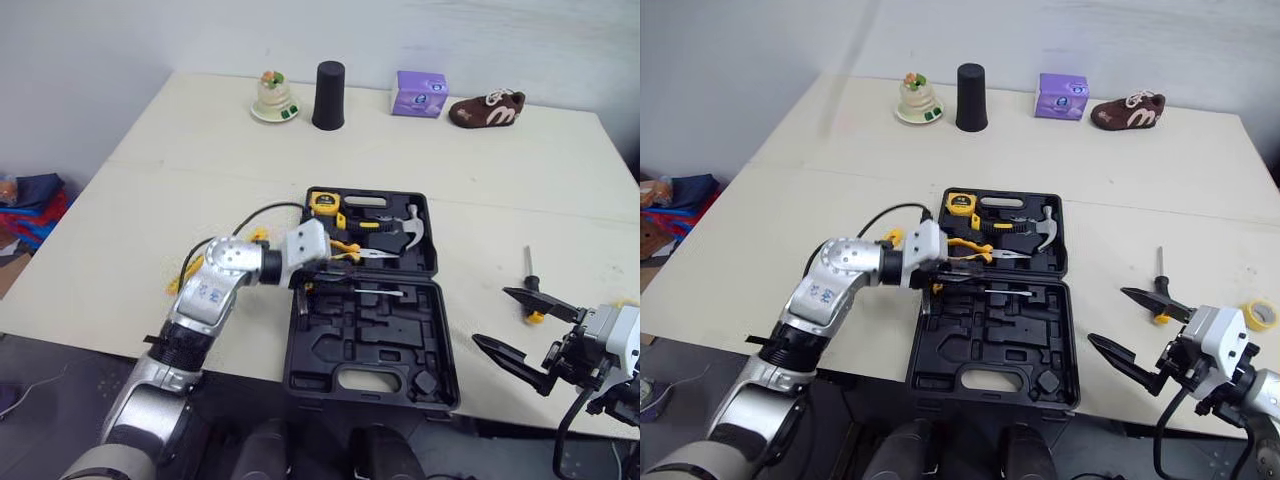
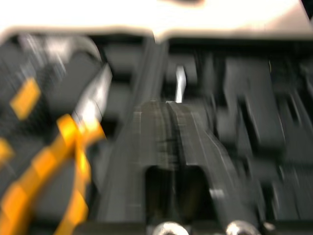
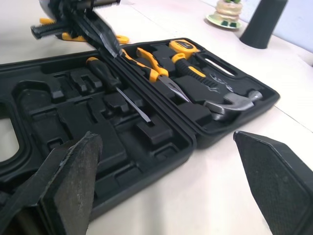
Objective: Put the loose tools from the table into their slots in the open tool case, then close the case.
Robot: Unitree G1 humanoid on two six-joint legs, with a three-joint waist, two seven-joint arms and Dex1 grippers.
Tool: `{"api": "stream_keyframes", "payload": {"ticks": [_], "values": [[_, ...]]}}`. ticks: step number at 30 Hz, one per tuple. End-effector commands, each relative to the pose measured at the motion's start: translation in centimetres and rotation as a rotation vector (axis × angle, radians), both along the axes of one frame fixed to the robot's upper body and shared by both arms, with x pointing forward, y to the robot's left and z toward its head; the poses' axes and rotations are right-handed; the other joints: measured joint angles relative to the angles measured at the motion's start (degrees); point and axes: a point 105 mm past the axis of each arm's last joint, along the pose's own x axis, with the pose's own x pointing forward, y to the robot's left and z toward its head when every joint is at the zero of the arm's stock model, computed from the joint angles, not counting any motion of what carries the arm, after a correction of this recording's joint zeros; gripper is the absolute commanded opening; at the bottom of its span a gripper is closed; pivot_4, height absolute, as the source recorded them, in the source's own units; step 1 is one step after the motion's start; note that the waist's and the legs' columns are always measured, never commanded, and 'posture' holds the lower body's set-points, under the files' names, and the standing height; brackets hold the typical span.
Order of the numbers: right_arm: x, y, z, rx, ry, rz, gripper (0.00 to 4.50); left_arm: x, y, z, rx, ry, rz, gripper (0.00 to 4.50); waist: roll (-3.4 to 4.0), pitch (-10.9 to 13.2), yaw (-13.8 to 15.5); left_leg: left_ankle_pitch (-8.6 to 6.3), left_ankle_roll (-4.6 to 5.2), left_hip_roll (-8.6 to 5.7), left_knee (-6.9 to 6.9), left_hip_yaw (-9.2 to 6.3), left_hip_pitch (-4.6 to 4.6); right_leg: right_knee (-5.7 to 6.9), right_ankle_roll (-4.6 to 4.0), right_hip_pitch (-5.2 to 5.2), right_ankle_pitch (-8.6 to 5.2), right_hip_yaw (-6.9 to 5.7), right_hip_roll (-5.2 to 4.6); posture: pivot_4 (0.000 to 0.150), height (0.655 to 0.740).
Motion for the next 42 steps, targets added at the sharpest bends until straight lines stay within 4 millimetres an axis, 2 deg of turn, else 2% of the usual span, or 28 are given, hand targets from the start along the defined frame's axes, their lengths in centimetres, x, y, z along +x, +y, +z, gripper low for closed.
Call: {"api": "stream_keyframes", "payload": {"ticks": [1,13,18,21,24,28,29,31,34,36,37,38,40,42], "values": [[-0.2,-0.4,0.3,-0.001,-0.026,-0.014,4.50,-0.7,-0.8,-0.5,0.020,-0.014,-0.032,0.06,0.00,0.0,0.0,-0.02,0.03,-0.01,0.00,0.00,-0.02,-0.05,0.03,0.01,0.02,0.00,-0.01,0.150,0.7341],[-0.7,-0.6,-0.1,-0.005,-0.016,-0.025,4.50,0.2,-1.0,-3.3,0.101,0.041,0.042,0.06,0.06,0.0,-0.4,-0.01,0.02,0.00,-0.03,0.07,0.07,0.00,0.05,0.03,0.02,0.05,0.00,0.150,0.7341],[-0.8,-0.7,-0.2,-0.007,-0.015,-0.029,4.50,0.2,-0.3,-5.5,0.177,0.144,0.096,0.06,0.09,-0.1,-0.3,-0.02,0.03,-0.01,-0.03,0.06,0.15,-0.02,0.05,0.15,0.03,0.04,-0.01,0.150,0.7341],[-0.9,-0.7,-0.2,-0.007,-0.015,-0.032,4.50,-0.2,0.9,-8.0,0.278,0.210,0.134,0.06,0.10,-0.2,-0.3,-0.03,0.01,0.00,-0.12,0.10,0.43,-0.05,0.05,0.37,0.02,0.09,-0.01,0.150,0.7341],[-1.0,-0.6,-0.3,-0.004,-0.013,-0.035,4.50,-0.2,2.0,-10.3,0.381,0.202,0.178,0.06,0.26,-0.8,-0.4,-0.28,0.02,0.11,-0.27,0.10,1.04,-0.44,0.04,1.06,0.01,0.08,0.03,0.150,0.7341],[-1.3,-0.6,-0.3,0.018,-0.005,-0.051,4.50,-1.0,2.0,-11.2,0.421,0.212,0.140,0.06,0.39,-2.0,-0.4,-0.71,0.28,0.17,-0.25,0.12,1.11,-0.63,0.03,1.25,0.01,0.12,0.04,0.150,0.7341],[-1.3,-0.6,-0.4,0.017,-0.005,-0.053,4.50,-1.0,1.3,-10.4,0.368,0.170,0.109,0.06,0.49,-2.2,-0.4,-0.77,0.34,0.18,-0.25,0.12,1.11,-0.71,0.04,1.27,0.01,0.12,0.04,0.150,0.7341],[-1.2,-1.0,-0.2,0.015,-0.018,-0.078,4.50,-1.0,-0.8,-6.6,0.151,0.053,0.021,0.06,0.78,-2.3,-0.6,-0.86,0.36,0.21,-0.29,0.18,1.11,-0.81,0.04,1.42,0.01,0.17,0.05,0.150,0.7341],[-1.1,-1.8,0.2,0.020,-0.035,-0.112,4.50,-0.3,-1.2,-2.9,-0.022,-0.038,0.009,0.06,1.12,-2.3,-0.4,-0.91,0.38,0.27,-0.29,0.18,1.13,-0.92,0.03,1.35,0.01,0.13,0.07,0.150,0.7341],[-1.0,-2.7,0.4,0.021,-0.040,-0.146,4.50,-0.2,0.0,-0.8,-0.123,0.006,-0.008,0.06,0.92,-1.6,-0.3,-0.79,0.40,0.25,-0.21,0.16,0.84,-0.80,0.02,0.97,0.02,0.11,0.07,0.150,0.7341],[-1.3,-3.9,0.7,0.006,-0.056,-0.181,4.50,-0.4,1.5,0.6,-0.162,-0.015,-0.018,0.33,0.82,-1.5,-0.3,-0.73,0.32,0.25,-0.21,0.16,0.79,-0.78,0.02,0.94,0.03,0.08,0.08,0.150,0.7341],[-1.6,-4.8,0.9,-0.007,-0.069,-0.206,4.50,-0.7,2.5,1.5,-0.186,-0.033,-0.028,0.65,0.81,-1.4,-0.3,-0.64,0.15,0.23,-0.22,0.16,0.76,-0.83,0.02,0.93,0.03,0.06,0.08,0.150,0.7341],[-2.8,-8.6,1.4,-0.038,-0.081,-0.331,4.50,-0.5,6.1,3.5,-0.186,-0.164,0.033,1.26,0.85,-1.3,-0.4,-0.63,0.15,0.22,-0.25,0.17,0.72,-0.93,0.03,0.94,0.03,0.03,0.08,0.150,0.7341],[-4.0,-11.1,1.1,-0.055,-0.066,-0.416,4.50,-0.4,8.3,4.6,-0.219,-0.200,0.100,2.30,0.90,-1.3,-0.4,-0.67,0.21,0.16,-0.31,0.23,0.74,-1.05,0.03,0.97,0.02,0.03,0.08,0.150,0.7341]]}}
